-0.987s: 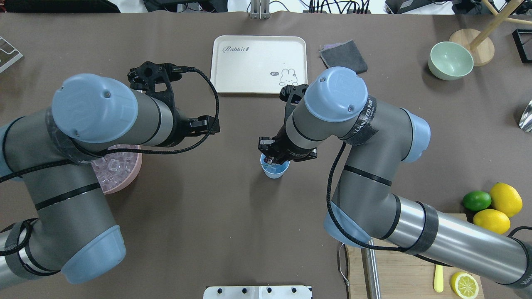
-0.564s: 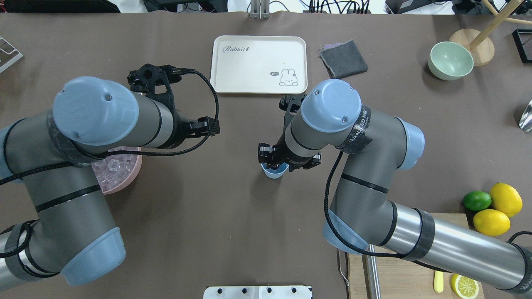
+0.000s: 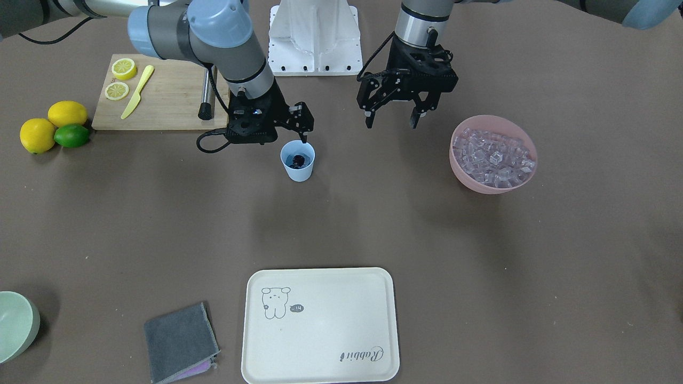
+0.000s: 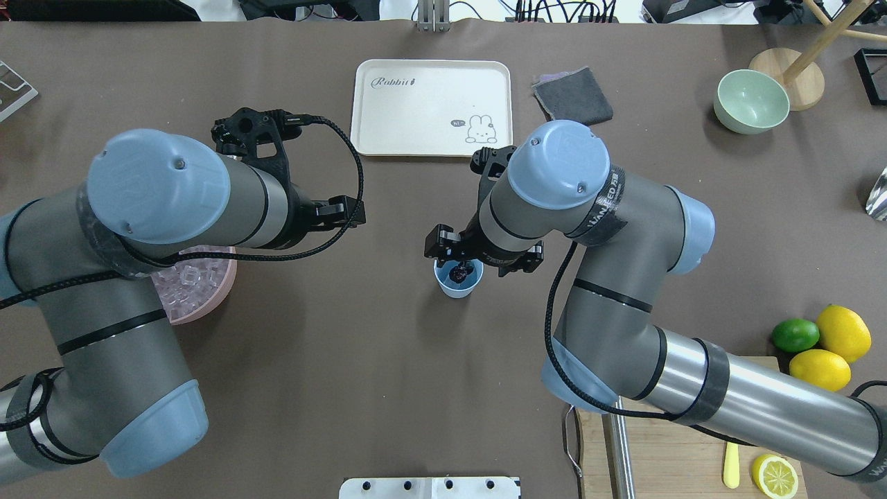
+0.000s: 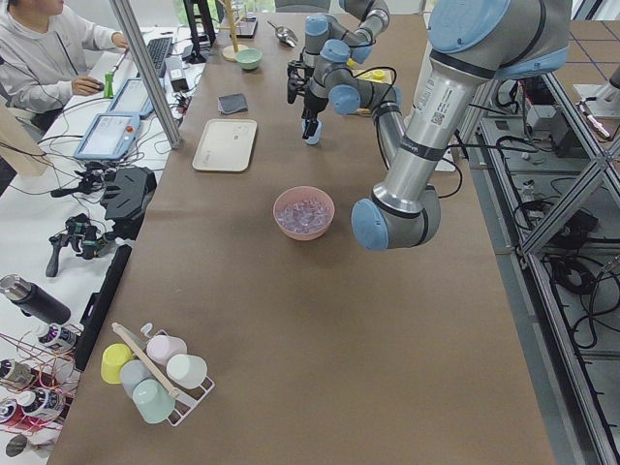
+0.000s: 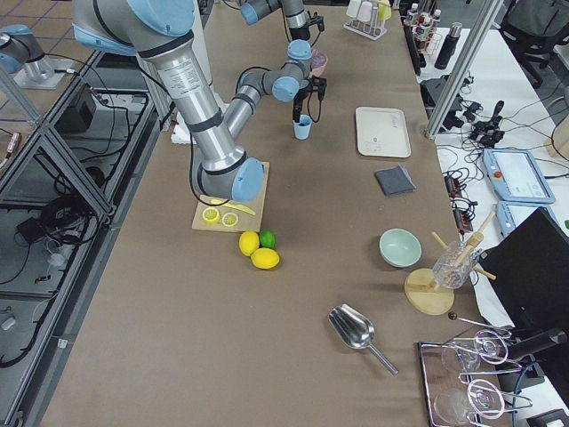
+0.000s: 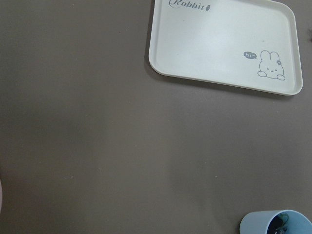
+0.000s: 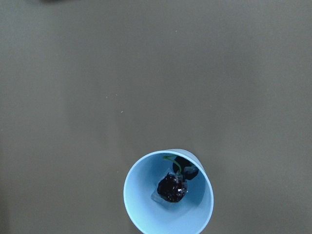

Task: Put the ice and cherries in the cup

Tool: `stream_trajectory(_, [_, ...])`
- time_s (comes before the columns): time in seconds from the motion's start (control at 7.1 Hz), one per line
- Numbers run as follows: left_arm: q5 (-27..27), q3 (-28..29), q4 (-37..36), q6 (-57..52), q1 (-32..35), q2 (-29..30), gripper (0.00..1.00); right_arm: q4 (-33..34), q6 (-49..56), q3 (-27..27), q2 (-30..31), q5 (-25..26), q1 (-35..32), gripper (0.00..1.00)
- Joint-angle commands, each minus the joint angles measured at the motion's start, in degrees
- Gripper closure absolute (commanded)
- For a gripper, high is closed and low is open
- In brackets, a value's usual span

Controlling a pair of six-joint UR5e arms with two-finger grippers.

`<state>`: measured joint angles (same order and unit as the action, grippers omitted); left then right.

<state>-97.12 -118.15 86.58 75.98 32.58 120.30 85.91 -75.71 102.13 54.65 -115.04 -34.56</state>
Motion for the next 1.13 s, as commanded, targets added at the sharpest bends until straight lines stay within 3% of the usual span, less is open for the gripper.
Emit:
stream_trajectory(0.0, [-0.35,-1.55,-9.18,-9.27,3.52,0.37,0.04,-0.04,14.79,2.18,7.62,-5.78,-11.0,0.01])
stream_trajectory(0.14, [-2.79,-2.08,-11.85,-18.05,7.9,-0.5,0.04,-0.04,25.07,3.59,12.89,-6.07,-15.49,0.01])
stream_trajectory(0.56, [-24.72,0.36,-11.18,-52.54,29.84,-12.49,0.03,-0.04,56.72,3.26,26.09,-12.66,-31.75,0.01])
stream_trajectory(0.85, [-26.81,4.4,-10.56,-69.15,39.71,-20.51,0.03,-0.13,73.32,-1.46,31.11,-16.6,-42.64,0.01])
stream_trajectory(0.99, [-26.89,5.46,-7.6,-68.69,41.23,-23.07,0.03,-0.04,80.73,-3.93,32.61,-16.8,-46.35,0.01])
